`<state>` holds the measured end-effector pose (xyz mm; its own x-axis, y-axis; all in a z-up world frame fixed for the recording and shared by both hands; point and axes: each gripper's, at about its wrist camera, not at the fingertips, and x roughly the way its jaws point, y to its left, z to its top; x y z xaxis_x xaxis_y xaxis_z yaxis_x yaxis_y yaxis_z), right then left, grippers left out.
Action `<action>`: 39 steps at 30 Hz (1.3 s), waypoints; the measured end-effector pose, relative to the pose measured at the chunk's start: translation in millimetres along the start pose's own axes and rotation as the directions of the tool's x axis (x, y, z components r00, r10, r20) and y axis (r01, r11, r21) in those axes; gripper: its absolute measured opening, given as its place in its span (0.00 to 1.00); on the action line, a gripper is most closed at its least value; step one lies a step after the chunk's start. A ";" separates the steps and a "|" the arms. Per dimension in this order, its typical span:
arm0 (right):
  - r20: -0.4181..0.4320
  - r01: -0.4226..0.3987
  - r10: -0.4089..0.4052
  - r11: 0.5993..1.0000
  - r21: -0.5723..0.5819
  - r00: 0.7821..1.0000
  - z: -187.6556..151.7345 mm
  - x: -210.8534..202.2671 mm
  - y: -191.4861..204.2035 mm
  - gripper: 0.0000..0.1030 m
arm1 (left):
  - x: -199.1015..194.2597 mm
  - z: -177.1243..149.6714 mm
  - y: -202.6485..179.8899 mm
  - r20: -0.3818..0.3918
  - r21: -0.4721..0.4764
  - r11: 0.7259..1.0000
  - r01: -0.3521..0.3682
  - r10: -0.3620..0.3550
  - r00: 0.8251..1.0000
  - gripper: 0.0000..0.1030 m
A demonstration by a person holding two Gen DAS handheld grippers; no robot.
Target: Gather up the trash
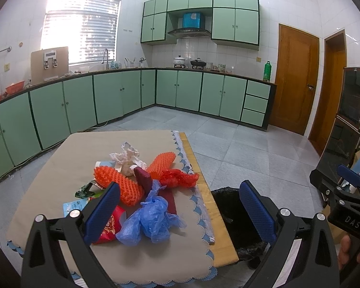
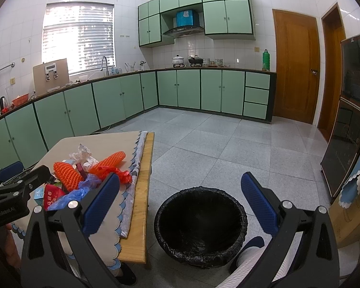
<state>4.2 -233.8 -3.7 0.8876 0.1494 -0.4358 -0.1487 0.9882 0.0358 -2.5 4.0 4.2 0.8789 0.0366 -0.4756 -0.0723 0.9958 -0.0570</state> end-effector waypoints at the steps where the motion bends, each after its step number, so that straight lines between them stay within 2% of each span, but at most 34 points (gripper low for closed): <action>1: 0.001 0.000 0.000 1.000 0.000 1.000 -0.1 -0.1 0.1 0.95 | -0.1 0.0 0.2 0.000 0.000 1.000 0.000 0.000 1.000 0.94; 39: 0.001 -0.003 0.003 1.000 0.005 1.000 -1.3 0.2 7.4 0.95 | -2.1 0.4 -0.8 -0.001 0.003 1.000 -0.003 0.003 1.000 0.94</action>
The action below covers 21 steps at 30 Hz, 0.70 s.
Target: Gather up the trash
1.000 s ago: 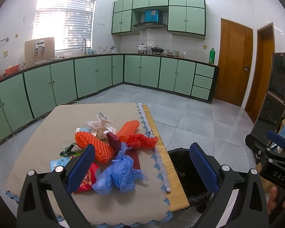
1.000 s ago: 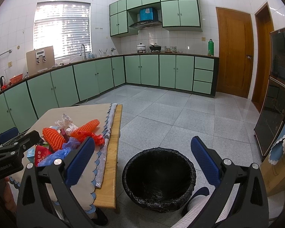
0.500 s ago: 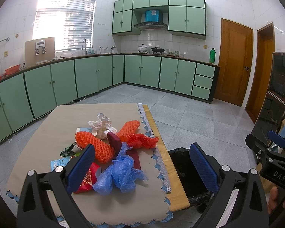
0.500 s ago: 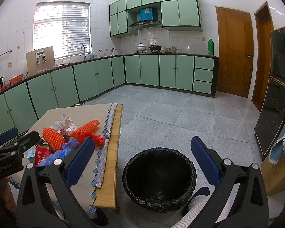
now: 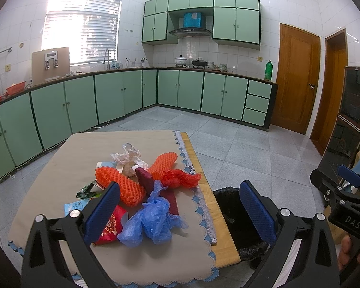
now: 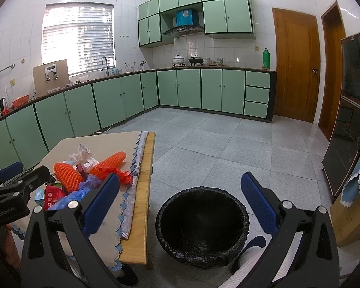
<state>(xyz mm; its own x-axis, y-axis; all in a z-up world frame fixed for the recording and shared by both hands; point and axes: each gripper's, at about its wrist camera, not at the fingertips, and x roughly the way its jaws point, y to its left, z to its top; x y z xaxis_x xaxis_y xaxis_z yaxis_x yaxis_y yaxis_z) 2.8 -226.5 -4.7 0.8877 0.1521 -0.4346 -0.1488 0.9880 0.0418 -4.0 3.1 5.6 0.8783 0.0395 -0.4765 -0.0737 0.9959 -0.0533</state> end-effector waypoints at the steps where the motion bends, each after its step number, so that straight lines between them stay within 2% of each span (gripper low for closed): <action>1: 0.000 -0.003 0.003 1.000 0.001 1.000 0.6 2.8 -4.2 0.95 | 0.0 0.0 -0.1 0.000 0.000 1.000 0.000 0.000 1.000 0.94; 15: -0.006 -0.010 0.010 1.000 0.000 1.000 1.6 5.8 -4.0 0.95 | 2.9 2.5 7.2 -0.006 -0.011 1.000 -0.006 0.006 1.000 0.94; 21: -0.008 -0.046 0.045 0.999 -0.015 0.999 3.9 22.5 6.0 0.95 | 11.4 5.4 25.6 -0.007 -0.033 0.998 -0.044 0.044 0.999 0.94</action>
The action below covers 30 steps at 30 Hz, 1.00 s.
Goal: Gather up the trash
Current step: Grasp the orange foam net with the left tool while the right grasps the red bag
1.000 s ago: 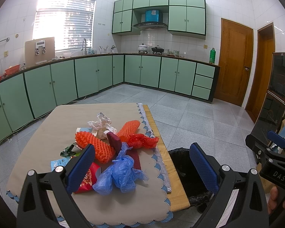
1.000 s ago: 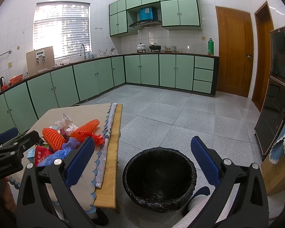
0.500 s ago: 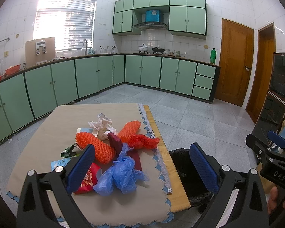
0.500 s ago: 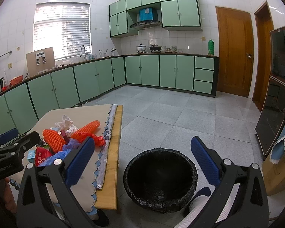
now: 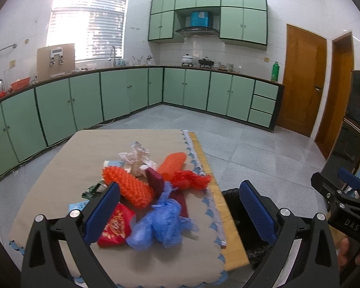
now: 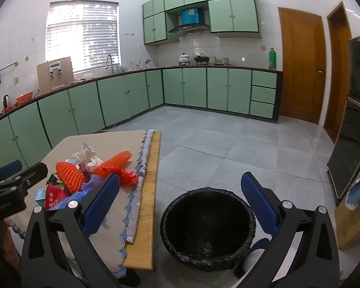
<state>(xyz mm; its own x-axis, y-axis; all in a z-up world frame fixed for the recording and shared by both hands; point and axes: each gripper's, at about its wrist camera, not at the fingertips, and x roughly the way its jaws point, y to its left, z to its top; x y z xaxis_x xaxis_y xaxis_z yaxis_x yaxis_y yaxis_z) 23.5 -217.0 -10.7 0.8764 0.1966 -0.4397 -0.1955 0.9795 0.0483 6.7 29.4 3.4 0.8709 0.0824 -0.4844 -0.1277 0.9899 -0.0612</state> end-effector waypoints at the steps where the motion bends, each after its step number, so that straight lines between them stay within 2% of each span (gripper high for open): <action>1: 0.002 -0.010 0.010 1.000 -0.002 1.000 1.1 4.4 2.8 0.95 | 1.8 0.9 5.9 0.004 -0.008 1.000 -0.020 0.020 1.000 0.94; 4: -0.002 -0.051 0.051 0.999 -0.001 0.999 5.3 18.4 9.0 0.95 | 6.9 4.7 30.9 0.013 -0.033 0.996 -0.086 0.087 0.996 0.94; 10: -0.016 -0.121 0.121 0.992 -0.021 0.993 16.6 59.9 34.5 0.95 | 27.0 4.2 88.7 0.008 -0.057 0.967 -0.247 0.248 0.969 0.94; 13: -0.027 -0.149 0.148 0.989 -0.024 0.989 20.6 83.4 49.1 0.94 | 38.6 4.5 109.8 0.002 -0.077 0.956 -0.282 0.283 0.959 0.94; 19: -0.081 -0.188 0.182 0.980 -0.070 0.980 18.6 131.0 80.1 0.80 | 70.8 3.7 132.0 -0.036 -0.088 0.953 -0.291 0.289 0.957 0.89; 25: -0.173 -0.236 0.221 0.969 -0.072 0.960 3.4 177.5 99.9 0.76 | 96.5 -0.4 135.1 -0.067 -0.076 0.956 -0.284 0.279 0.958 0.89; 30: -0.209 -0.237 0.210 0.965 -0.112 0.955 -7.1 196.7 102.9 0.74 | 108.9 -2.3 135.3 -0.080 -0.078 0.960 -0.268 0.262 0.962 0.89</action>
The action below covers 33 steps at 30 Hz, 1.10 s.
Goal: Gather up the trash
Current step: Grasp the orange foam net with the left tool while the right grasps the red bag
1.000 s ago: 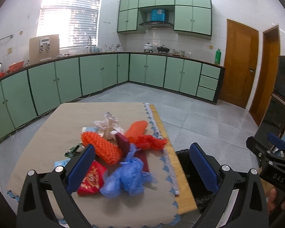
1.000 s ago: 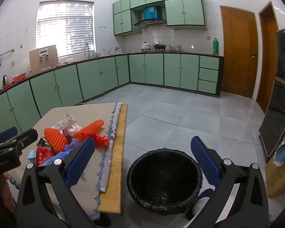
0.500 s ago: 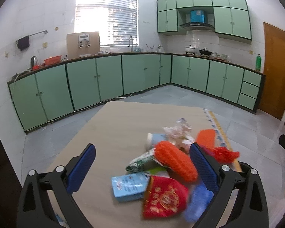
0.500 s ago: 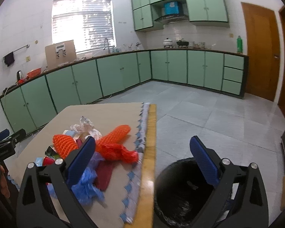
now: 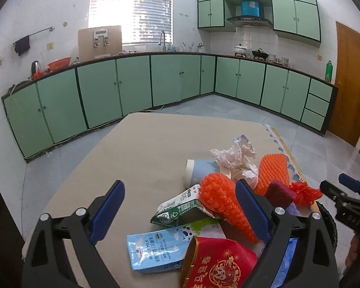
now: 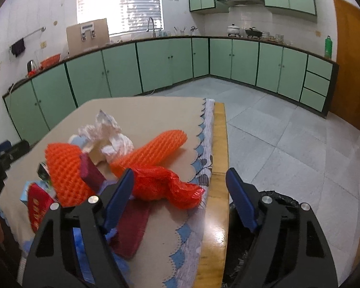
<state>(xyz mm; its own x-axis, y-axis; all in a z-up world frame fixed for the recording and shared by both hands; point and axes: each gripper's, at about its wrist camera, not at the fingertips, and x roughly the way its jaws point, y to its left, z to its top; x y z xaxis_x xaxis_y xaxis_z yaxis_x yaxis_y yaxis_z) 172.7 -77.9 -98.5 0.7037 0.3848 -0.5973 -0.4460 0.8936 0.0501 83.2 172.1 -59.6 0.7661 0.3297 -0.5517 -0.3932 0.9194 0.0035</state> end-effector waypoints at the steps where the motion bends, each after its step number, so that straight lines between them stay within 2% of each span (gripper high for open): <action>1: -0.012 -0.002 0.002 1.000 -0.005 1.000 -2.5 5.4 -2.0 0.73 | 1.7 -0.2 -1.1 -0.003 0.000 1.000 0.006 -0.006 1.000 0.89; 9: -0.069 -0.066 0.066 0.998 -0.004 0.995 -11.2 33.0 -10.5 0.66 | 15.5 -3.3 -17.2 -0.027 0.018 0.999 0.036 -0.035 0.999 0.89; 11: -0.091 -0.094 0.093 0.996 -0.009 0.992 -12.0 39.5 -10.5 0.57 | 19.0 -4.4 -19.7 -0.035 0.016 0.999 0.041 -0.041 0.999 0.89; 14: -0.130 -0.153 0.151 0.988 -0.008 0.980 -14.8 46.8 -9.4 0.37 | 24.6 -6.5 -24.0 -0.044 0.021 0.999 0.045 -0.044 0.998 0.89; 16: -0.151 -0.177 0.173 0.984 -0.011 0.973 -17.2 49.9 -7.9 0.18 | 27.9 -7.4 -25.9 -0.050 0.021 0.999 0.049 -0.048 0.998 0.89; 19: -0.158 -0.190 0.185 0.982 -0.019 0.970 -20.0 50.1 -5.5 0.09 | 32.5 -8.7 -28.4 -0.062 0.021 0.998 0.055 -0.054 0.997 0.87; 25: -0.101 -0.181 0.177 0.983 -0.033 0.979 -11.4 37.7 -6.0 0.07 | 40.9 -8.8 -32.6 -0.076 0.029 0.997 0.075 -0.072 0.994 0.76; 28: -0.090 -0.176 0.172 0.983 -0.042 0.981 -6.9 35.1 -6.4 0.07 | 45.7 -7.0 -33.3 -0.084 0.024 0.996 0.090 -0.087 0.993 0.66; 33: -0.081 -0.175 0.172 0.984 -0.031 0.982 -3.3 32.1 -7.9 0.07 | 52.5 -6.8 -35.7 -0.100 0.021 0.993 0.114 -0.111 0.989 0.36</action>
<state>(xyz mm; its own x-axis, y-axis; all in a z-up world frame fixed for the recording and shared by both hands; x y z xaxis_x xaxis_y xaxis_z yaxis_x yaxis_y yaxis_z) 196.9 -73.3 -120.7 0.5695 0.5124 -0.6427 -0.5792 0.8050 0.1286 134.0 155.1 -94.4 0.7502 0.2021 -0.6296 -0.2923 0.9554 -0.0416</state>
